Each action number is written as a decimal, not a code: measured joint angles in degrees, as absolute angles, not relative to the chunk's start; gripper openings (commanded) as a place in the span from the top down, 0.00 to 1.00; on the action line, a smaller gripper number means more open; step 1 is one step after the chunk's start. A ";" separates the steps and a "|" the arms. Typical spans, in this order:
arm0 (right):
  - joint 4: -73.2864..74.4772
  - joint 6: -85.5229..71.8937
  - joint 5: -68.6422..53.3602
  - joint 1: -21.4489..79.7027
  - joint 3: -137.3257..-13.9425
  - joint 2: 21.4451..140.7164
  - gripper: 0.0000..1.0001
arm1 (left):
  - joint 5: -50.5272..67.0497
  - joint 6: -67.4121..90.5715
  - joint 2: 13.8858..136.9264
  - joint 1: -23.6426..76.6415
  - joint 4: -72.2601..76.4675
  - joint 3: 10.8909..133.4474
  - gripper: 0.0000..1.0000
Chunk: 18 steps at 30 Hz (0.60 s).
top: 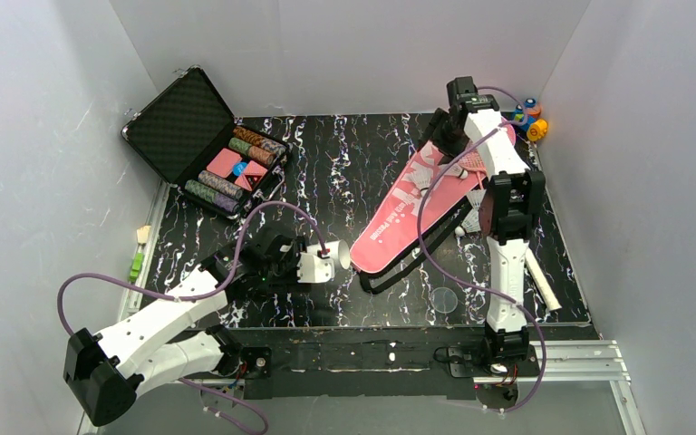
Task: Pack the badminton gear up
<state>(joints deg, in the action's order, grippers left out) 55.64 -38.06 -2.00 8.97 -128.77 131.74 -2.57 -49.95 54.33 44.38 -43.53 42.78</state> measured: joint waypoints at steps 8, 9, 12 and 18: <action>57.30 -37.54 -2.31 8.97 -126.04 136.18 0.41 | -2.79 -50.61 54.33 44.38 -43.29 42.74 0.52; 57.30 -37.45 -2.28 8.97 -125.45 136.18 0.45 | -2.85 -50.74 54.33 44.38 -43.27 42.74 0.52; 57.36 -37.04 -2.07 8.97 -124.75 136.18 0.58 | -3.07 -51.09 54.33 44.38 -43.22 42.74 0.52; 56.99 -36.62 -1.61 8.97 -121.40 133.80 0.78 | -3.70 -51.51 54.33 44.45 -43.03 42.74 0.52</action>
